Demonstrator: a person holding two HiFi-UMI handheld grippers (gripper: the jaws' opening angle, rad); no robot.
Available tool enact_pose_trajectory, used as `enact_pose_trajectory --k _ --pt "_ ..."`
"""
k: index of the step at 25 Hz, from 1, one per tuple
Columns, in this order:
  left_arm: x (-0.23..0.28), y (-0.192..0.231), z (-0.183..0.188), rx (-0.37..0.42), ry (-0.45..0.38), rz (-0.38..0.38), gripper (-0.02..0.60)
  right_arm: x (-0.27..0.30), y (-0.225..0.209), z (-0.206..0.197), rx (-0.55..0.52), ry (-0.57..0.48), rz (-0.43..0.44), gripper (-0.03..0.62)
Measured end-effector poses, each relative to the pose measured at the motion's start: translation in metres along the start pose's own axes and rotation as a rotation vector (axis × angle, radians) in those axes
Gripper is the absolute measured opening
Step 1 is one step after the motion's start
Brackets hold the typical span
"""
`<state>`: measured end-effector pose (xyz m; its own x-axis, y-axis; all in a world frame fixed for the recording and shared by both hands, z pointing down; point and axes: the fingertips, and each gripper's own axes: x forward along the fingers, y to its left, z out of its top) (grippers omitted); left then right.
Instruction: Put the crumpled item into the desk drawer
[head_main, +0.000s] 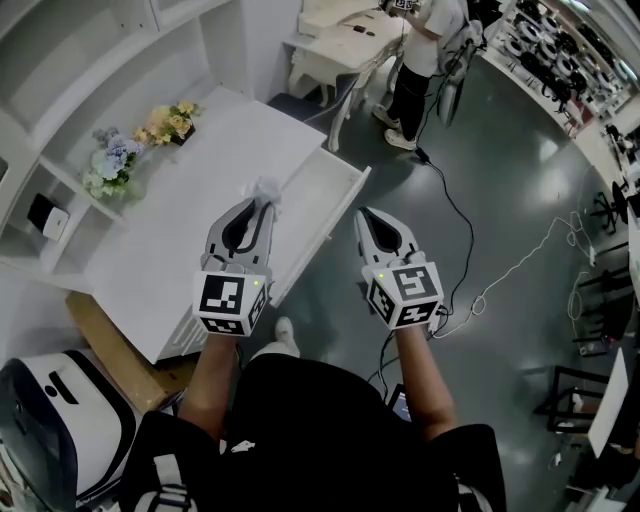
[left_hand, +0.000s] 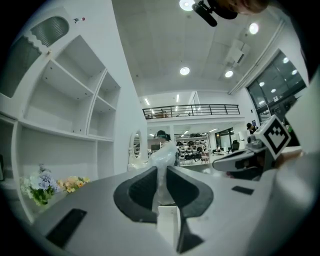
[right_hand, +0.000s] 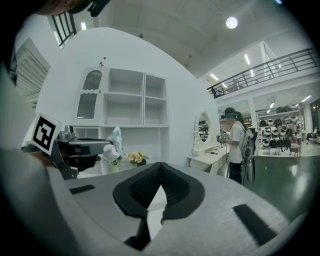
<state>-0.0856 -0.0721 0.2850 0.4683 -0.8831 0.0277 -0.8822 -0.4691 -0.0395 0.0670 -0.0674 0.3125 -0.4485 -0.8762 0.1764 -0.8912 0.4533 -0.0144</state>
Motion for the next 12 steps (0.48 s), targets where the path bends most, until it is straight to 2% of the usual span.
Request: enact_pose_trajectory --k 6,12 --pt "0.030 0.029 0.007 0.004 -0.005 -0.021 0.046 0.037 -0.005 0.018 -0.008 -0.007 -0.016 -0.005" --pt "0.056 0.053 -0.002 0.017 0.011 -0.043 0.046 0.077 -0.007 0.019 -0.003 0.002 -0.028 -0.005"
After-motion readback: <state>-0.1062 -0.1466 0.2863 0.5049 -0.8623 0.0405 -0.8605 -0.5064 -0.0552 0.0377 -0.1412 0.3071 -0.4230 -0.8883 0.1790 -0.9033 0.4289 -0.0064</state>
